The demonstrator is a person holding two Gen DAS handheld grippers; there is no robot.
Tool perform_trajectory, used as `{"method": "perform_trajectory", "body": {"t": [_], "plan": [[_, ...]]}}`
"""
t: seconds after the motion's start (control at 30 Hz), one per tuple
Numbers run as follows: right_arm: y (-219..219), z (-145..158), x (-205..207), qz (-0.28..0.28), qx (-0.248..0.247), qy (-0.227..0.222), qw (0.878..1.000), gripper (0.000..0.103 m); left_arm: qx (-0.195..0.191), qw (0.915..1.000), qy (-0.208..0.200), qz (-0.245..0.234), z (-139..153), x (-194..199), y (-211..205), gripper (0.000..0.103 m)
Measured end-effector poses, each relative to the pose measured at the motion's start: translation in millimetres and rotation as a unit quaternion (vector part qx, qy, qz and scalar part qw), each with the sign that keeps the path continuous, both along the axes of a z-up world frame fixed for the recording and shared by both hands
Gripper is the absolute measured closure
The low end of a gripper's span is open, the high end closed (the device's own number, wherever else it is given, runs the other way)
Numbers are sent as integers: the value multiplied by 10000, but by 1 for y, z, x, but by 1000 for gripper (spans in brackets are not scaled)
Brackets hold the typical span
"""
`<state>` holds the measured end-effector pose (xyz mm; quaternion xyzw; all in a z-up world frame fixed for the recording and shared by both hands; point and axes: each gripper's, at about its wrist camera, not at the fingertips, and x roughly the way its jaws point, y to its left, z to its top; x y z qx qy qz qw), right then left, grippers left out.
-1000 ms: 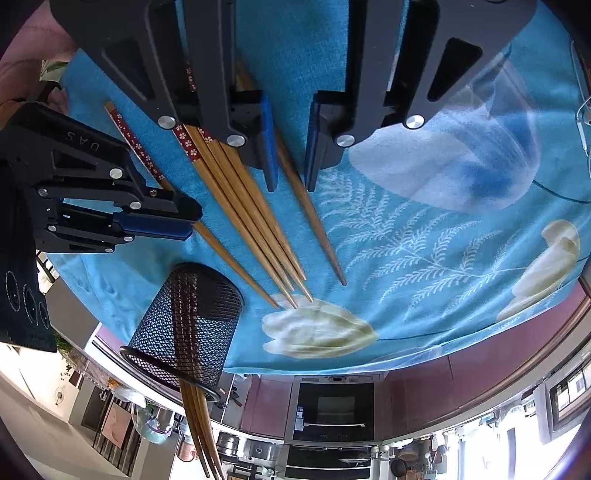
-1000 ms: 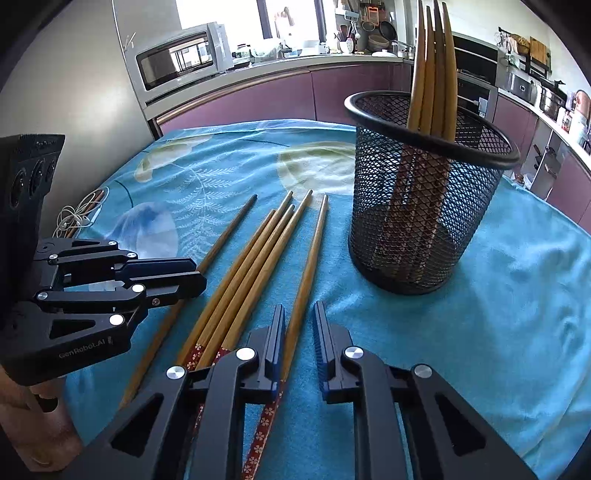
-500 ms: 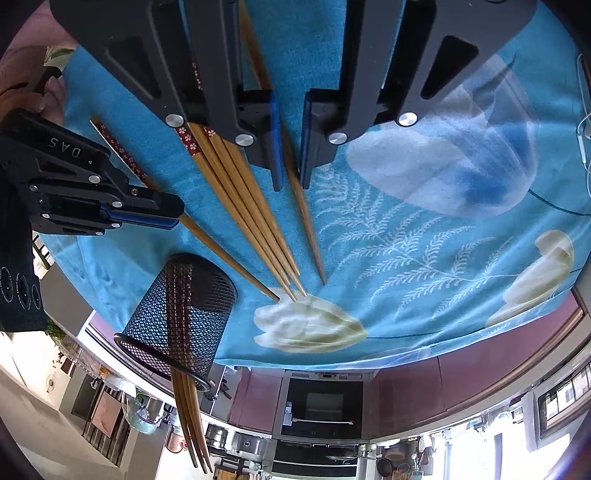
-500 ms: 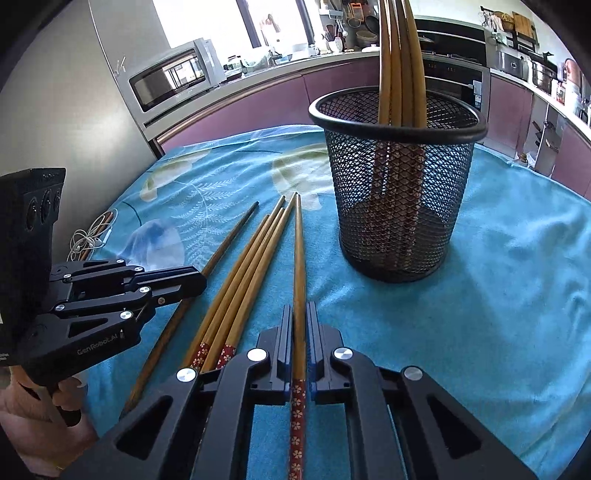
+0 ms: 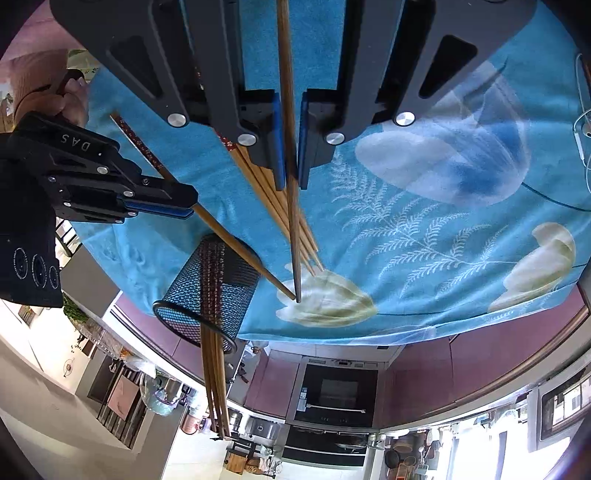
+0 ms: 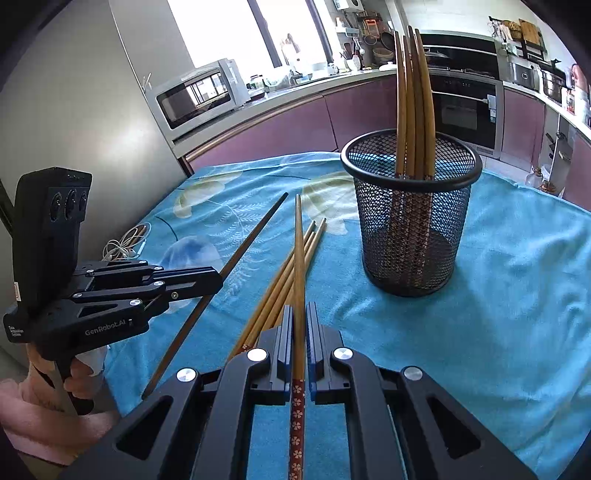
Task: Organize utensils
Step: 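Lift the chopstick and tilt it upright with the right gripper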
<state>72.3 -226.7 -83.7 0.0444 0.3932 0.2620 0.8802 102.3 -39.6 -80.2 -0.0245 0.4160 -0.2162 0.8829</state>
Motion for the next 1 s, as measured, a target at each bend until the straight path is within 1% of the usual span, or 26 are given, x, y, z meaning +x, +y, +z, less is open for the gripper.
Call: {"method": "perform_trajectory", "body": {"t": [0.1, 0.37, 0.73, 1.0], "plan": [[0, 4, -3, 66, 87, -40, 9999, 97, -141, 9999, -29, -75, 8, -2, 0, 96], [1, 6, -4, 132, 174, -20, 9998, 97, -283, 9995, -24, -148, 14, -4, -2, 96], [3, -5, -1, 146, 152, 138, 9997, 97, -310, 9994, 21, -153, 13, -2, 0, 96], [-8, 5, -4, 86, 345, -36, 9994, 97, -440, 9988, -48, -197, 23, -4, 1, 96]]}}
